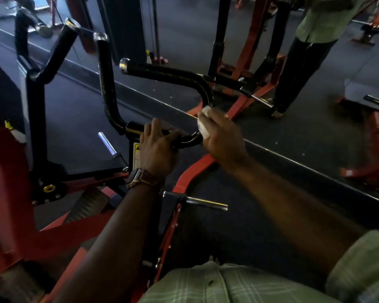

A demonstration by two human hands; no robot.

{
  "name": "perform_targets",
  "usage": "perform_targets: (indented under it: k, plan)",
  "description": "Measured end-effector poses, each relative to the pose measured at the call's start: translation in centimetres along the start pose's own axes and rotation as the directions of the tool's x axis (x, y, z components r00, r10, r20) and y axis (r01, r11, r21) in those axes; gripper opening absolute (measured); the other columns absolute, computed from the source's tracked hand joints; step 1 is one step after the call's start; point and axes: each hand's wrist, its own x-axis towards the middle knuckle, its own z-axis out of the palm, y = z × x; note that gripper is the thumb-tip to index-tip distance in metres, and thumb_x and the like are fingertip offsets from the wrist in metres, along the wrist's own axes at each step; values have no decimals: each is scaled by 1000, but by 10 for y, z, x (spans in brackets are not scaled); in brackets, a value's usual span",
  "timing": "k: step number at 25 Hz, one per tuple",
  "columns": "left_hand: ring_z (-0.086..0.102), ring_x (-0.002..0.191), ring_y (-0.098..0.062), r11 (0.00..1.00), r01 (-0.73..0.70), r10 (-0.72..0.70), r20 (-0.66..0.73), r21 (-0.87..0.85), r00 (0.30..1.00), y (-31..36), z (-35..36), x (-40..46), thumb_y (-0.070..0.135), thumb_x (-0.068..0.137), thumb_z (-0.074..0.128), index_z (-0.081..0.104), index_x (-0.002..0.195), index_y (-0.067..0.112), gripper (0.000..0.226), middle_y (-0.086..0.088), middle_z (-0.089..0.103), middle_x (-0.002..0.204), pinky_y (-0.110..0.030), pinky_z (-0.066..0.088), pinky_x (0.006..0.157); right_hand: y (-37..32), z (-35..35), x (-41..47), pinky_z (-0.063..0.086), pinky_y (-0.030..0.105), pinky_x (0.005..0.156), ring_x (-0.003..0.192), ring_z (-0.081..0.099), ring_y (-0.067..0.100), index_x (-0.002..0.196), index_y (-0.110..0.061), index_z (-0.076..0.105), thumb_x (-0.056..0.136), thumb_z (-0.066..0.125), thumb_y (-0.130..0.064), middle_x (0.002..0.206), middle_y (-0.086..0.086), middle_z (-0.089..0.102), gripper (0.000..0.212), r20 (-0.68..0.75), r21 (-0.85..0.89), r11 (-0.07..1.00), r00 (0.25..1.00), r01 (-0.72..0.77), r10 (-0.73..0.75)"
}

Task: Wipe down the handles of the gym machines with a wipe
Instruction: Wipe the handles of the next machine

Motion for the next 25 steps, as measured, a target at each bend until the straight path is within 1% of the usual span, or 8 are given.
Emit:
perform_targets:
  k: [2,4,8,13,15,18,20,25]
  plan:
    - [44,100,-28,1000,-8,8,9,19,1000,1,-3,2,36,74,81,73,108,32,35,-6,48,112,-34,33,77,-17,12,-30,55,34,90,106,63,26,123,1,67,94,62,-16,115,14,64,34,-75,212,967,984,-143,162]
    - [44,101,-30,998,-32,29,45,55,999,4,-8,6,39,74,81,74,105,29,33,-8,48,112,-35,34,78,-22,12,-35,56,29,85,97,65,19,114,-1,72,93,68,-12,103,10,66,25,-186,393,887,924,-241,334]
    - [52,102,-33,983,-178,170,169,33,971,7,-12,24,45,67,81,76,94,24,35,-8,58,105,-41,37,82,-4,4,1,55,22,81,92,67,15,101,-7,77,89,73,-9,99,7,70,13,-340,405,872,839,-276,424]
    - [68,83,-26,970,-226,243,247,-92,938,-2,-6,36,58,71,72,77,88,26,37,0,74,88,-37,44,82,4,8,28,60,30,79,90,72,4,102,-10,78,89,73,-13,96,-1,77,14,-254,619,673,707,-405,660]
    - [68,82,-27,975,-198,218,256,-104,942,-3,-4,38,56,67,78,77,86,25,36,-1,74,87,-38,44,83,-6,19,3,60,33,79,87,72,6,100,-13,79,87,73,-11,93,-3,77,13,-112,679,504,603,-534,790]
    - [68,80,-26,967,-200,234,247,-155,940,-3,-3,38,60,69,74,75,84,23,40,0,73,85,-41,50,83,-16,30,-23,59,28,76,84,73,10,98,-7,78,85,72,3,88,1,77,18,243,839,35,431,-543,869]
    - [69,81,-25,963,-191,234,238,-190,943,-2,-3,37,67,71,63,75,87,23,48,0,74,86,-44,51,82,-11,25,-9,55,23,71,77,70,7,97,-4,78,84,70,6,82,1,76,17,258,864,-5,433,-504,864]
    - [68,90,-25,965,-172,212,202,-196,956,1,-6,33,70,72,57,76,94,25,53,1,74,92,-39,42,90,13,9,36,56,23,77,82,71,7,96,-12,77,85,71,1,85,-4,74,18,90,895,213,625,-393,775]
